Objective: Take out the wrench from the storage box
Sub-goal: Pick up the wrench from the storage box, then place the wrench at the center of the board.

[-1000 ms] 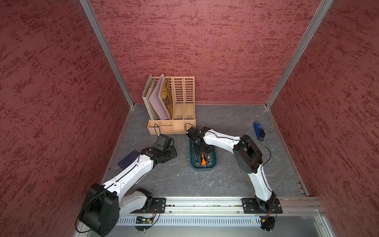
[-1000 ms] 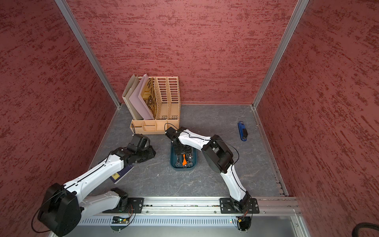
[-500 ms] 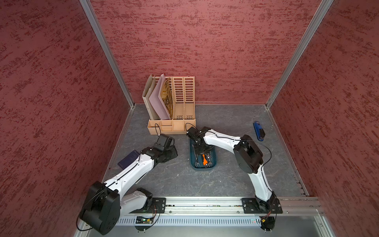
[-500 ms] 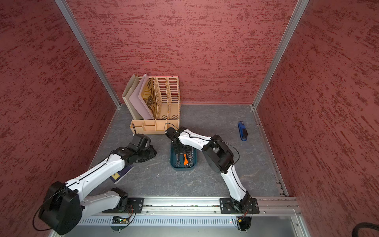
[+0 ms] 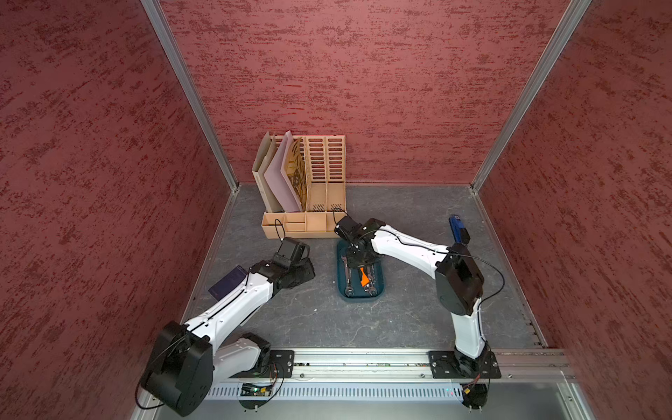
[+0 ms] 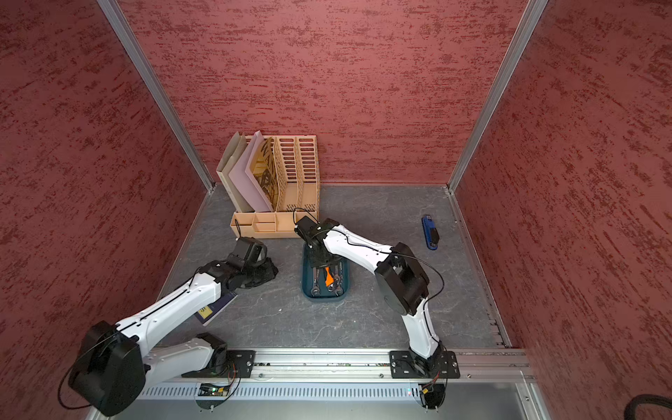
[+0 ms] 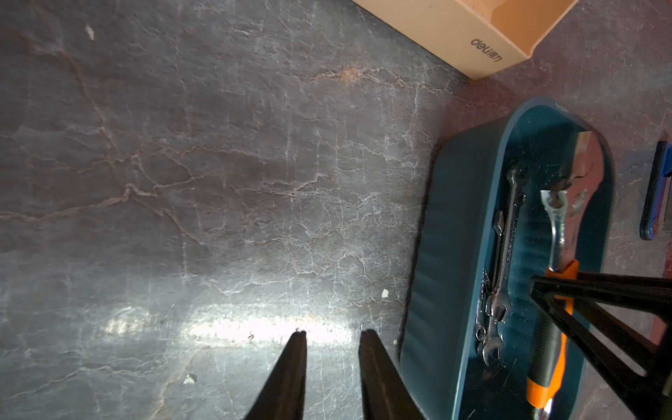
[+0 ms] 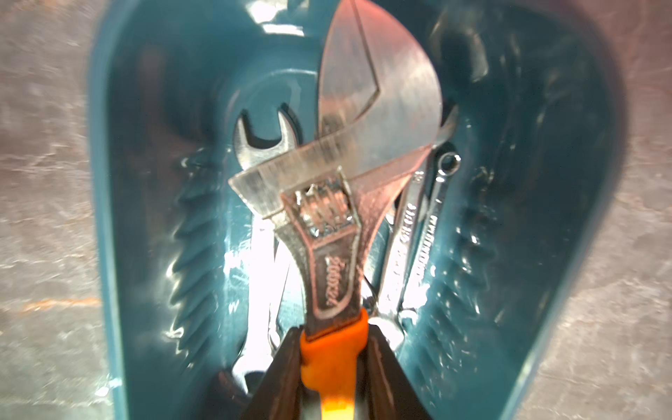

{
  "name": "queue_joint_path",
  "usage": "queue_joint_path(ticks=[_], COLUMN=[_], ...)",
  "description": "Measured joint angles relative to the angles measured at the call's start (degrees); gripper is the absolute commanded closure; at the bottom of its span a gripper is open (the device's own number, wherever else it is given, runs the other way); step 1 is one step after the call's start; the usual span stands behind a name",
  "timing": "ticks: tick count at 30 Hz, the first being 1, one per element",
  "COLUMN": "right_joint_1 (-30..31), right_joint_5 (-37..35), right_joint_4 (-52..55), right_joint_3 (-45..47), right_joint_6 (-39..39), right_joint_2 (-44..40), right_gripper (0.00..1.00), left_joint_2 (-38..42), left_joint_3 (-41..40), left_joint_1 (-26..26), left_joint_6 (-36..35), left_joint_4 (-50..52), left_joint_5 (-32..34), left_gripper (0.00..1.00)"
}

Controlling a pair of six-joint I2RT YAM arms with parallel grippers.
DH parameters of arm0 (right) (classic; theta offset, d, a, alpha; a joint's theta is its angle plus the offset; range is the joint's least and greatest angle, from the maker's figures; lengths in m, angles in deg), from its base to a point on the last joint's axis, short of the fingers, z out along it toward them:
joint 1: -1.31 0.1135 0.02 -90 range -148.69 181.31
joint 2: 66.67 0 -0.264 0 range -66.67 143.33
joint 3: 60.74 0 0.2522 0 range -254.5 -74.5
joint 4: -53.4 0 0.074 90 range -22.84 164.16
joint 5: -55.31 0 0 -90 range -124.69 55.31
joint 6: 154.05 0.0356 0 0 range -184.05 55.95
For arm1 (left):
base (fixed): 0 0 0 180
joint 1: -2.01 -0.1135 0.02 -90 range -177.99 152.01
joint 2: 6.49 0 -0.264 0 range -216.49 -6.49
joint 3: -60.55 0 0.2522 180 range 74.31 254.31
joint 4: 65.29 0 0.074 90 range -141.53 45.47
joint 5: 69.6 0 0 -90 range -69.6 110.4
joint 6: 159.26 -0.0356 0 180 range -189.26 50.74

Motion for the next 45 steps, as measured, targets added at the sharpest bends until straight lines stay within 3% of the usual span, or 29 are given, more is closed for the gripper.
queue_joint_path(ticks=[12, 21, 32, 45], right_joint_1=[-4.57, -14.86, -18.56, -18.56], right_joint_5=[-0.37, 0.68, 5.49, 8.28], right_joint_4=[2.14, -1.11, -10.6, -17.59], right_joint_3=[1.33, 15.17, 31.76, 38.38], right_joint_6=[-2.03, -3.13, -2.45, -0.46], right_joint_2=[-10.49, -19.47, -19.76, -19.02], right_gripper=[0.87, 0.87, 0.87, 0.83], left_joint_2=[0.48, 0.5, -3.5, -8.9], left_joint_3=[0.07, 2.62, 9.25, 12.37], left_joint_1=[0.35, 3.26, 9.99, 13.6], left_joint_6=[0.04, 0.92, 2.43, 3.02], left_joint_4=[0.66, 2.14, 4.09, 4.28], left_joint_5=[-0.42, 0.13, 2.38, 3.45], left_gripper=[0.71, 0.71, 0.7, 0.68])
